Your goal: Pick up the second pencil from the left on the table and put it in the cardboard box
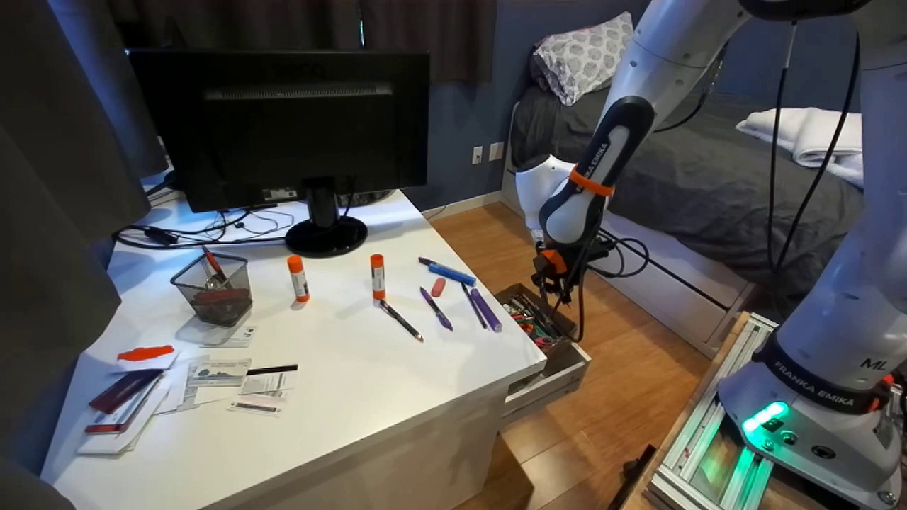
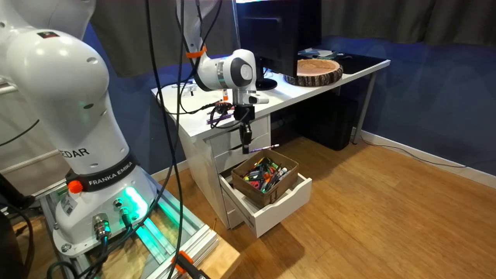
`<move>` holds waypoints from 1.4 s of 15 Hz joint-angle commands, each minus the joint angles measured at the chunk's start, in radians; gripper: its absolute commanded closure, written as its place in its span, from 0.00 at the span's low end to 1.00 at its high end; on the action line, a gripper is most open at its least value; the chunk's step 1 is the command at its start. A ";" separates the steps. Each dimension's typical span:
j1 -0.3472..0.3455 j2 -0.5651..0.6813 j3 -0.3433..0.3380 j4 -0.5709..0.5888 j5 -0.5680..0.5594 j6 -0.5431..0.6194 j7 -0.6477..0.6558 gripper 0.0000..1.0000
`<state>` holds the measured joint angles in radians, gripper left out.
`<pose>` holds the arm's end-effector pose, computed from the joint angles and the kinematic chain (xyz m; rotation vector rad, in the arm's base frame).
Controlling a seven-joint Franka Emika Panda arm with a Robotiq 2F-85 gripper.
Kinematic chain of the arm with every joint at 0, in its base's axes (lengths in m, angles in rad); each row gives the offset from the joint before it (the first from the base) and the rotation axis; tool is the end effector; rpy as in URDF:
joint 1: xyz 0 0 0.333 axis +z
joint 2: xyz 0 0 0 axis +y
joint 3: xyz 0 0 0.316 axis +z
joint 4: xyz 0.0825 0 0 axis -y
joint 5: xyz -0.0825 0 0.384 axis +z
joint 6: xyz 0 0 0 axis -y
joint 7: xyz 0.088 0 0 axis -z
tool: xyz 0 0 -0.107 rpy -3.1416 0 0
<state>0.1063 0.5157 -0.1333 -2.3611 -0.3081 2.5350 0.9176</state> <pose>0.4550 -0.0170 0.0898 2.6500 -0.8994 -0.3165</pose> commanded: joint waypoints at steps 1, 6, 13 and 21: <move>0.001 0.126 -0.021 0.068 0.001 0.112 -0.130 0.98; 0.032 0.245 -0.018 0.127 0.043 0.226 -0.303 0.98; 0.086 0.361 -0.019 0.212 0.138 0.265 -0.451 0.78; 0.052 0.234 0.014 0.163 0.250 0.249 -0.556 0.18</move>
<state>0.1908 0.8435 -0.1456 -2.1442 -0.1154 2.7928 0.4276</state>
